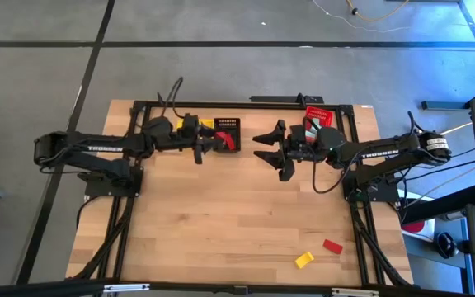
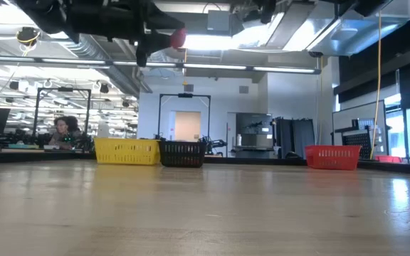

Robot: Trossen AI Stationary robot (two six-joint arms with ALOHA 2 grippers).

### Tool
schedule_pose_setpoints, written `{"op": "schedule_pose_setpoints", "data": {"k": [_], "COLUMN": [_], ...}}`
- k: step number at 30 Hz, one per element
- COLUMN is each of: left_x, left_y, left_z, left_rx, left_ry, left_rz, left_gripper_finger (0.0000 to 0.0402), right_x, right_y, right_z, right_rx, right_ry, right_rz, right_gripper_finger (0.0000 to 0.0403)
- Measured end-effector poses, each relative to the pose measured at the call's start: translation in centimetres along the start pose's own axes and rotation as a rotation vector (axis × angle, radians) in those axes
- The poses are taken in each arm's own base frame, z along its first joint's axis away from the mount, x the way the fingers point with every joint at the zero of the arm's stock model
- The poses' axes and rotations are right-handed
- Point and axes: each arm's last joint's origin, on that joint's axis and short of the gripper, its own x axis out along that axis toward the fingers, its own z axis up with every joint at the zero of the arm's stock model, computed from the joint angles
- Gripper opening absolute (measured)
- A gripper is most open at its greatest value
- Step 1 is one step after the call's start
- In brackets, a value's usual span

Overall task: Sort & place blocks by color
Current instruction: Put the bottom red block into the black bin

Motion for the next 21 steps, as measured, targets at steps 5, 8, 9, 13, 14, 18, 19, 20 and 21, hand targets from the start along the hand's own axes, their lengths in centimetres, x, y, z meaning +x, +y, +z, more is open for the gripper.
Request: {"op": "schedule_pose_setpoints", "data": {"k": [5,8,9,13,14,18,19,20,21], "left_x": [0.0,0.0,0.0,0.2,0.5,2.7,3.6,4.6,5.5], "left_y": [-0.9,-1.1,-1.1,-0.6,-0.3,1.8,2.2,2.7,3.3], "left_z": [-0.4,-0.6,-0.6,-0.6,-0.6,-0.3,-0.1,-0.2,-0.6], "left_rx": [-0.002,0.012,0.024,0.118,0.128,0.140,0.149,0.163,0.175], "left_ry": [0.016,0.019,0.012,0.035,0.065,0.237,0.273,0.314,0.368], "left_rz": [-0.063,-0.045,-0.034,0.079,0.137,0.247,0.250,0.254,0.264], "left_gripper_finger": [0.0155,0.0155,0.0155,0.0155,0.0155,0.0155,0.0155,0.0155,0.0155], "right_x": [0.0,0.0,0.0,0.0,0.0,0.0,0.0,0.0,0.0], "right_y": [-0.1,-0.2,-0.2,-0.1,-0.1,-0.2,-0.1,-0.1,-0.1], "right_z": [0.0,0.0,0.0,0.0,0.0,0.0,0.0,0.0,0.0], "right_rx": [0.001,0.001,0.001,0.026,0.035,0.050,0.050,0.050,0.051], "right_ry": [-0.013,-0.014,-0.014,-0.015,-0.015,-0.015,-0.015,-0.015,-0.015], "right_rz": [-0.047,-0.051,-0.051,-0.050,-0.050,-0.050,-0.050,-0.050,-0.050], "right_gripper_finger": [0.0236,0.0236,0.0236,0.0236,0.0236,0.0236,0.0236,0.0236,0.0236]}}
